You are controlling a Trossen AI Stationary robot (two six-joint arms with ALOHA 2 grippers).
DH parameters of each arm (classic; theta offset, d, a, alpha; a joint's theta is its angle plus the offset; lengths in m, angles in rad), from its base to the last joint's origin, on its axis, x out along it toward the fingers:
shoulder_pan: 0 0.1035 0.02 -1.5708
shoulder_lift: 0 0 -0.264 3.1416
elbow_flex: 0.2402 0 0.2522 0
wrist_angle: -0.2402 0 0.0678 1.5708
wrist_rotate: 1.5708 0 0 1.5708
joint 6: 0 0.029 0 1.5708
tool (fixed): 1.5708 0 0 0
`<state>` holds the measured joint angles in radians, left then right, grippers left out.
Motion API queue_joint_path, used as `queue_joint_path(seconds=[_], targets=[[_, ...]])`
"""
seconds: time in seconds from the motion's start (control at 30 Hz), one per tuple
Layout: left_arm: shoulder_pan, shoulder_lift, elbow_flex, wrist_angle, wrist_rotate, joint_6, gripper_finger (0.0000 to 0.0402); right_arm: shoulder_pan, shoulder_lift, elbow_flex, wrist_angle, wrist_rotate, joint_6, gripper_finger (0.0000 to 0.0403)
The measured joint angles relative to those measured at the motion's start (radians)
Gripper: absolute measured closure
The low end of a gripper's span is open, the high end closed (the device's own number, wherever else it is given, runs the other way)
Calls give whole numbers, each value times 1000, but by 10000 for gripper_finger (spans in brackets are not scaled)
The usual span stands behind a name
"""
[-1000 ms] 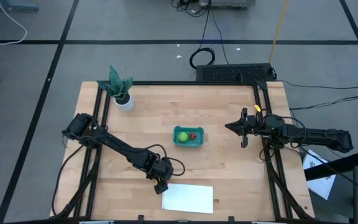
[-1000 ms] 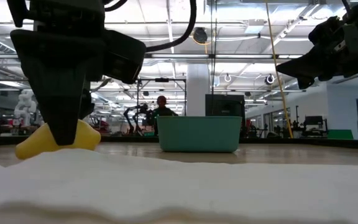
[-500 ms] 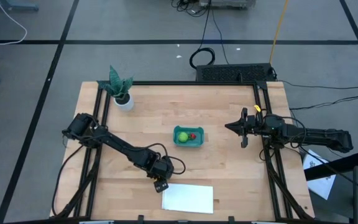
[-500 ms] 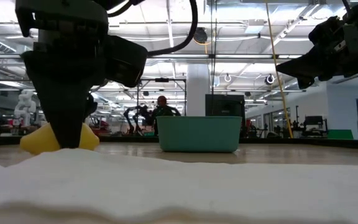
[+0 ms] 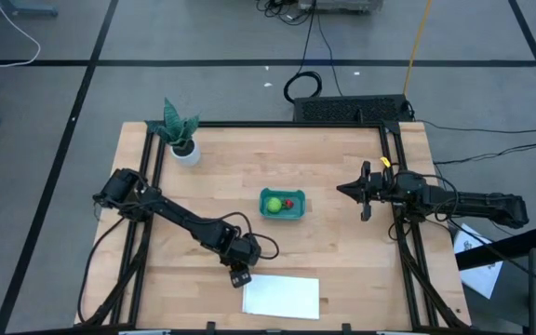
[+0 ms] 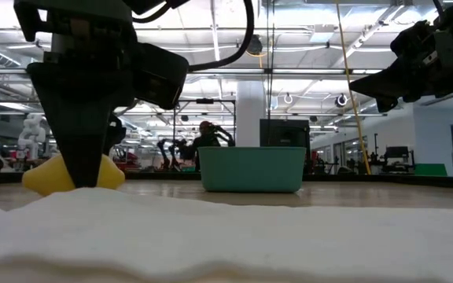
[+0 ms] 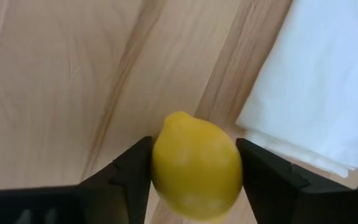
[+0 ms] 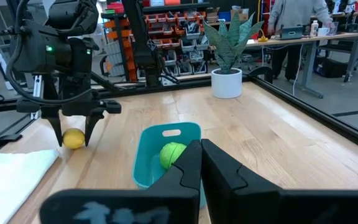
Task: Pick and placing Produce into tupperware
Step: Put the yellow lemon into the green bin
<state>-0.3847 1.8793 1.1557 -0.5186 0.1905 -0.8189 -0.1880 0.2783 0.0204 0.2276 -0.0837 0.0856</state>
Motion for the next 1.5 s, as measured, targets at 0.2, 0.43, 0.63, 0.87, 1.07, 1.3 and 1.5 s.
queue_joint_path(seconds=[0.2, 0.43, 0.63, 0.87, 1.07, 1.3, 1.5], targets=[[8, 0, 0, -1, 17, 29, 206, 0, 0, 0, 0, 0, 4, 403], [22, -26, -1, -8, 26, 101, 193, 0, 0, 0, 0, 0, 7, 403], [56, -119, 0, -14, 13, 163, 198, 0, 0, 0, 0, 0, 7, 403], [103, -277, 0, -112, -69, 245, 197, 0, 0, 0, -1, 0, 6, 403], [144, -398, 0, -167, -126, 316, 190, 0, 3, 0, -1, 0, 6, 403], [204, -493, 0, -191, -139, 409, 189, 0, 10, 0, -2, 0, 0, 403], [255, -539, 0, -233, -140, 542, 188, 0, 14, 0, -1, 0, -14, 403]])
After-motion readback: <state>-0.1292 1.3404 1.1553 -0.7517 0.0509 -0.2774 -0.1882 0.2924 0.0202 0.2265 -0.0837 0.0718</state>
